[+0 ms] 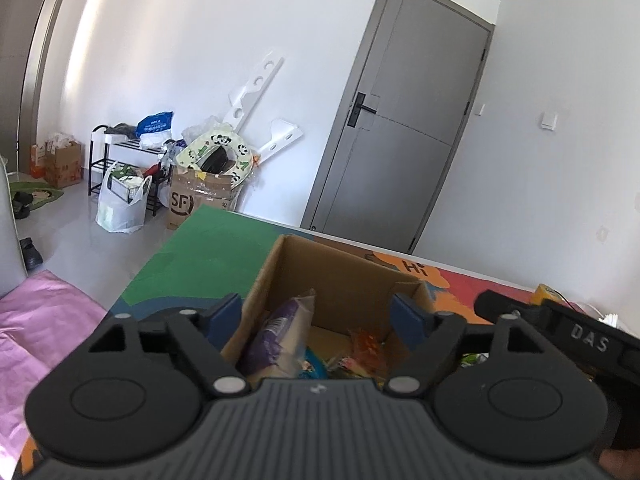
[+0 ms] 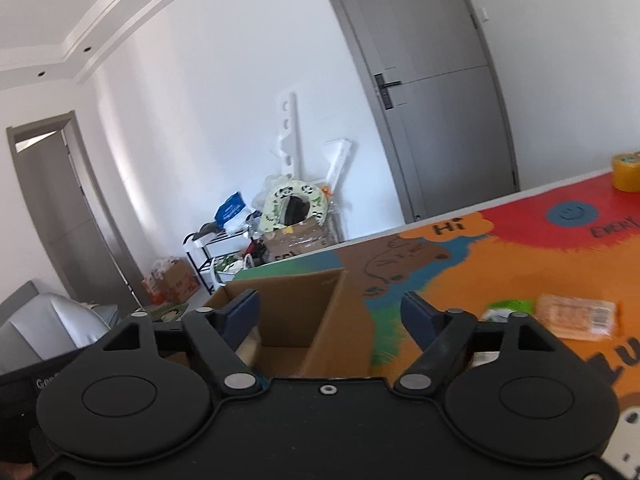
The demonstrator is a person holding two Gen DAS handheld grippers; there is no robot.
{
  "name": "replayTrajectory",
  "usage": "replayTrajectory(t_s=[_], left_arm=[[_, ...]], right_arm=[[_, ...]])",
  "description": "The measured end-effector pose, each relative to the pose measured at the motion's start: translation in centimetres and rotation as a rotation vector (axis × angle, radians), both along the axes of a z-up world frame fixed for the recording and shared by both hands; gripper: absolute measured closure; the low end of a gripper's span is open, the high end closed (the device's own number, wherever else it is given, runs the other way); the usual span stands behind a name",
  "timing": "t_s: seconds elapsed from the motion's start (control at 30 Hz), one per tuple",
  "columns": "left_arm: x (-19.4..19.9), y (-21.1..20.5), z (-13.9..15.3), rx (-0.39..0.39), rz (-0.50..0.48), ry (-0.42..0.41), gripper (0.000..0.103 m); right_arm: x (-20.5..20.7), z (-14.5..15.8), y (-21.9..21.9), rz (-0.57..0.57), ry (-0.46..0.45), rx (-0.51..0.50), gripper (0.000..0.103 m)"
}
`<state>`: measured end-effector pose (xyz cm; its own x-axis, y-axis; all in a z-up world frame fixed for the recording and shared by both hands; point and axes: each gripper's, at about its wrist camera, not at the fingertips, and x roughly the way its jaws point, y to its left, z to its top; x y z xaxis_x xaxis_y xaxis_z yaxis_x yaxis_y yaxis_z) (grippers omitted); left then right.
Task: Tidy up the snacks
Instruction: 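Move both open grippers back over the remaining snacks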
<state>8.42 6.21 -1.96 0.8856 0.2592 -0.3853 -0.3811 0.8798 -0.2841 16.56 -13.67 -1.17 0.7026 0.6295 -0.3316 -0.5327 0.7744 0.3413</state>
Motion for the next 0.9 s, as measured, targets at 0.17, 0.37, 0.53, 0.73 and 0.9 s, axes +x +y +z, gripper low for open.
replayTrajectory(t_s=[0.17,0.37,0.53,0.73,0.9], left_arm=[[0.2,-1.8,0.2,0.002,-0.036,-0.004,0.013],[0.4,-4.6,0.3,0.018,-0.091,-0.003,0.010],[0.5,-6.7,0.6,0.031,-0.131,-0.007,0.010],[1.1,-9.5,0.7,0.070,-0.192,0.010,0.010],[1.8,-11.6,0.5,0.079,-0.224,0.019,0.010]], right_arm=[[-0.3,-0.5,-2.9,-0.051,0.021,0.015,0.012],[-0.5,-1.0,-6.0,-0.105,0.034,0.035,0.003],[-0.5,-1.5,-8.4,-0.149,0.044,0.045,0.001],[-0.7,-2.0,-11.3,-0.179,0.046,0.073,0.001],[-0.5,-2.4,-13.4,-0.206,0.052,0.085,0.001]])
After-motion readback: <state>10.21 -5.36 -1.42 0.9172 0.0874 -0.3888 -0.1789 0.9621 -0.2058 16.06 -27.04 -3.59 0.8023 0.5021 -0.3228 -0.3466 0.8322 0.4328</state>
